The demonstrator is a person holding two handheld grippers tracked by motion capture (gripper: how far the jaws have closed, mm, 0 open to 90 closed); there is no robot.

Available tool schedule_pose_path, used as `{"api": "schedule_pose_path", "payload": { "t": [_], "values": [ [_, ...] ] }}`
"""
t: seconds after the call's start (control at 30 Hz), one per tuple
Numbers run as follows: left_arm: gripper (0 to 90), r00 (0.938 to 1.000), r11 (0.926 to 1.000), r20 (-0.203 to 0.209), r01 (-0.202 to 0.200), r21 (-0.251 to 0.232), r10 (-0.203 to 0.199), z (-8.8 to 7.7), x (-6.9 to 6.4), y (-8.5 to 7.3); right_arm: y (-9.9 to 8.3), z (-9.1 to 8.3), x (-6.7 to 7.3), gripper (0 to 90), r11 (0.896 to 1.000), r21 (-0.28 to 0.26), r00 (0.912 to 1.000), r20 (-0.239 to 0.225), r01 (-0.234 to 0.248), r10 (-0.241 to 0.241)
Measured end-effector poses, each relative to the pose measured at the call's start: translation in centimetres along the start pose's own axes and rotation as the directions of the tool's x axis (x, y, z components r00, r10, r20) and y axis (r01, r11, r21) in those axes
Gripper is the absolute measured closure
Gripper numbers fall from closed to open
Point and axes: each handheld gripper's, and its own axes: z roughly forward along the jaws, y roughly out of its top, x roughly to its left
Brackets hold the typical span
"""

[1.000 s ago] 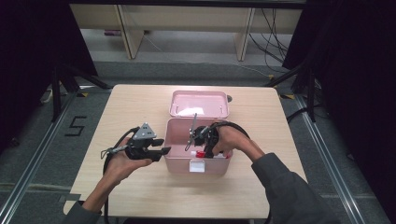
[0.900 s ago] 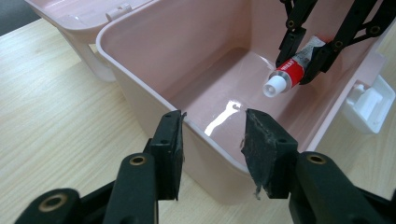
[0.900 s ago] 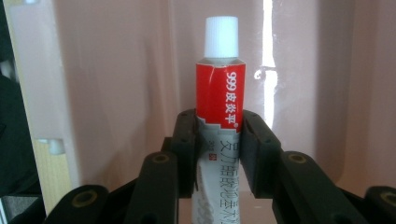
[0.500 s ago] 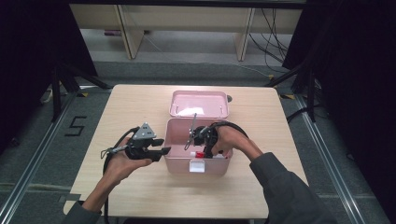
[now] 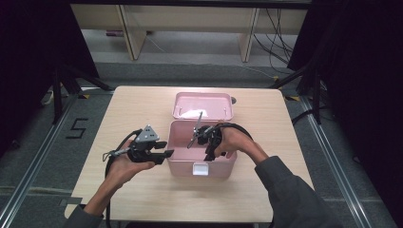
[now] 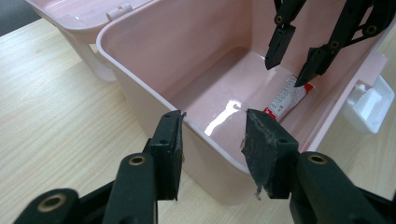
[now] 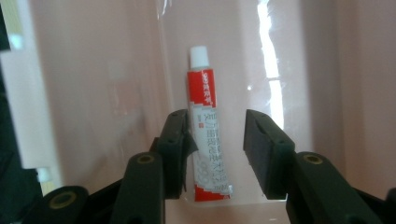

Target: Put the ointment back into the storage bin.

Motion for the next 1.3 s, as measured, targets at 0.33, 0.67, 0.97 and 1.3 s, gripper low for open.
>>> {"api": "schedule_pose_path", "payload": {
  "t": [0.33,0.67,0.97,1.3],
  "values": [
    [57.0,1.0,1.0,-0.004,-0.002,0.002,0.002,0.0,0.0,0.0,-0.4,-1.3,-0.2,55.3,0.994,-0.083,0.9948,0.06,-0.077,0.082],
    [56.9,1.0,1.0,-0.003,0.0,-0.001,0.0,0.0,0.0,0.0,-1.2,-2.8,-0.7,50.1,0.974,-0.182,0.9823,0.103,-0.136,0.157],
    [56.8,1.0,1.0,-0.002,0.0,-0.001,0.0,0.0,0.0,0.0,-1.8,-3.9,-1.0,47.8,0.951,-0.263,0.9697,0.135,-0.163,0.204],
    [56.8,1.0,1.0,0.001,-0.002,-0.003,0.002,0.0,0.0,0.0,-2.6,-4.9,-1.4,44.9,0.916,-0.336,0.9503,0.14,-0.219,0.278]
  ]
}}
